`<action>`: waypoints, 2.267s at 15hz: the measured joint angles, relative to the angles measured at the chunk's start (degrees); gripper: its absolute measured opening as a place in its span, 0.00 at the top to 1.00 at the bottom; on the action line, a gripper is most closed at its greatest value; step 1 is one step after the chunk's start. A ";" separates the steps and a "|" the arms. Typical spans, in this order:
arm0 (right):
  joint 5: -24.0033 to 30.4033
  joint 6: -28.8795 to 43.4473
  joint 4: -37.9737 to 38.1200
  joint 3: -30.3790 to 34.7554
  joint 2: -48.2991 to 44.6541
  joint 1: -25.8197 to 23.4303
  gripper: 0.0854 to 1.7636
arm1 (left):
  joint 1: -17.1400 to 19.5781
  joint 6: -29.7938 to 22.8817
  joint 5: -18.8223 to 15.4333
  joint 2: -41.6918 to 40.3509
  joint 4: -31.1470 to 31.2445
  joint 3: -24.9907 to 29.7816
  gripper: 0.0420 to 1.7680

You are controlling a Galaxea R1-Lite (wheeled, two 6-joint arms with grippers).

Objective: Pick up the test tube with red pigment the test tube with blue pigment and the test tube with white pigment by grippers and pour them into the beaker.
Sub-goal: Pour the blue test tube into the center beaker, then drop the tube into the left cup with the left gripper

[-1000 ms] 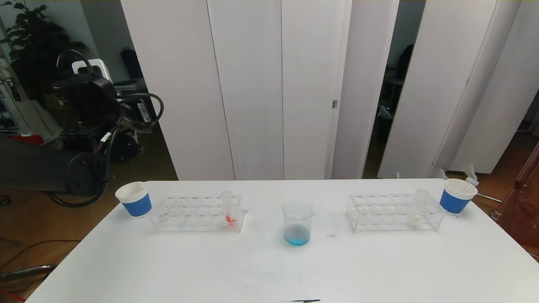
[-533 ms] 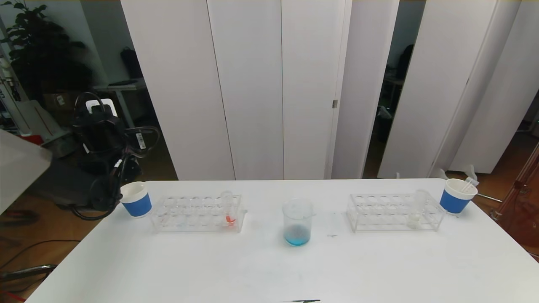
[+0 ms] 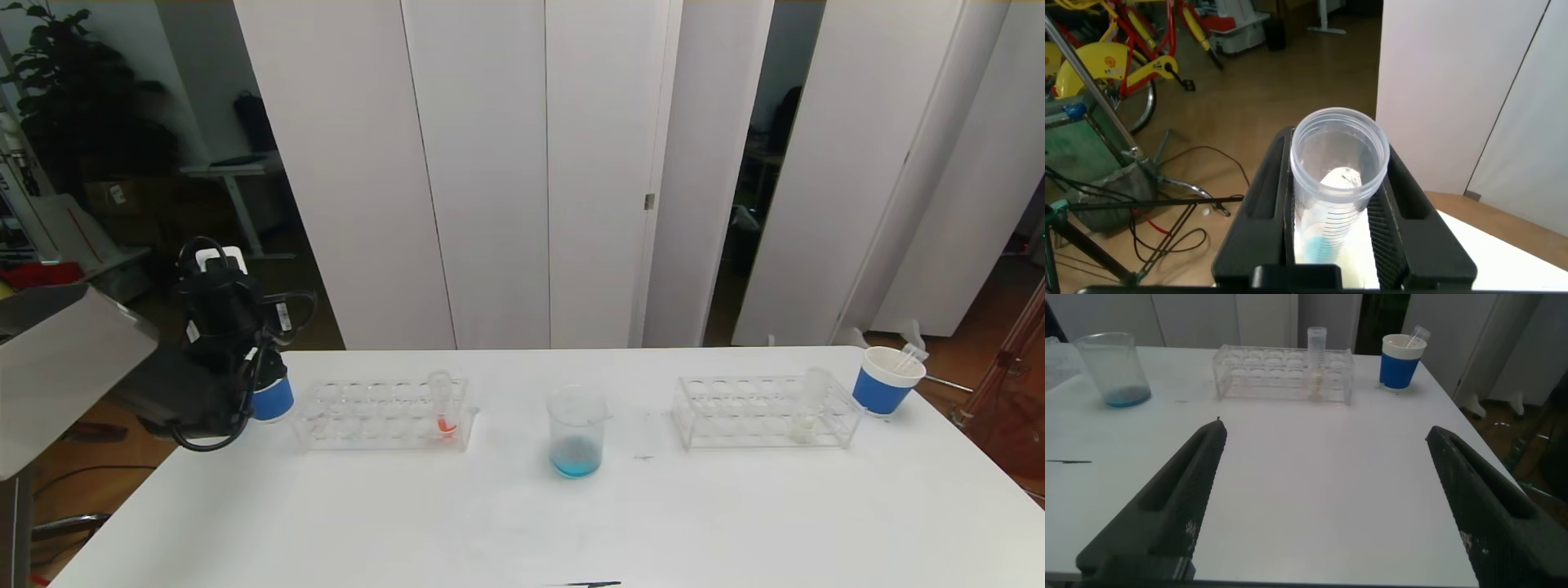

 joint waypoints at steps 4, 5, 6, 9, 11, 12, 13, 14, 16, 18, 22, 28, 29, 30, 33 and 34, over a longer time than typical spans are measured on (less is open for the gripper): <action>0.00 0.00 -0.02 0.00 0.00 0.02 0.01 | 0.68 -1.34 -0.06 3.61 -0.07 -0.01 0.68; 0.00 0.00 0.00 0.00 0.00 0.02 0.01 | 0.74 -2.67 -0.34 4.33 0.45 -0.01 0.68; -0.05 0.00 0.00 0.00 0.00 0.02 0.01 | 0.83 -3.35 -0.50 4.96 0.63 -0.01 0.68; 0.00 0.00 0.00 0.00 0.00 0.02 0.01 | 1.49 -3.68 -0.65 6.23 0.77 0.00 0.68; 0.00 0.00 -0.02 0.00 0.00 0.02 0.01 | 1.93 -4.21 -0.69 6.61 1.71 0.24 0.68; -0.02 0.00 -0.02 0.00 0.00 0.02 0.01 | 1.99 -5.18 -0.69 6.67 2.34 0.38 0.68; 0.00 0.00 -0.02 0.00 0.00 0.02 0.01 | 1.99 -5.67 -0.69 6.72 2.73 0.41 0.68; 0.00 -0.02 0.00 0.00 0.00 0.02 0.01 | 2.04 -5.73 -0.65 6.73 2.88 0.49 0.68; -0.02 0.00 -0.02 0.00 0.00 0.02 0.01 | 1.99 -5.75 -0.61 6.67 3.01 0.55 0.68; -0.02 0.00 0.00 0.00 0.00 0.00 0.01 | 1.90 -5.60 -0.52 6.58 3.12 0.60 0.68; -0.02 0.00 -0.02 0.00 0.00 0.00 0.01 | 1.71 -5.45 -0.63 5.99 3.12 0.52 0.20; 0.00 0.00 -0.02 0.00 0.00 0.02 0.01 | 1.35 -5.17 -0.72 2.51 5.13 1.68 0.01; 0.00 0.00 -0.02 0.00 0.00 0.00 0.01 | 1.27 -5.18 -0.74 0.68 6.95 2.19 0.01; 0.00 0.01 -0.02 0.00 0.00 0.00 0.01 | 1.24 -5.18 -0.76 -1.49 9.11 2.83 0.01; -0.02 0.00 -0.02 0.00 0.00 0.00 0.01 | 1.01 -5.17 -2.16 -10.28 15.10 6.41 0.01; -0.02 0.00 -0.02 0.00 0.00 0.00 0.01 | 0.80 -5.18 -3.27 -13.97 16.79 7.88 0.01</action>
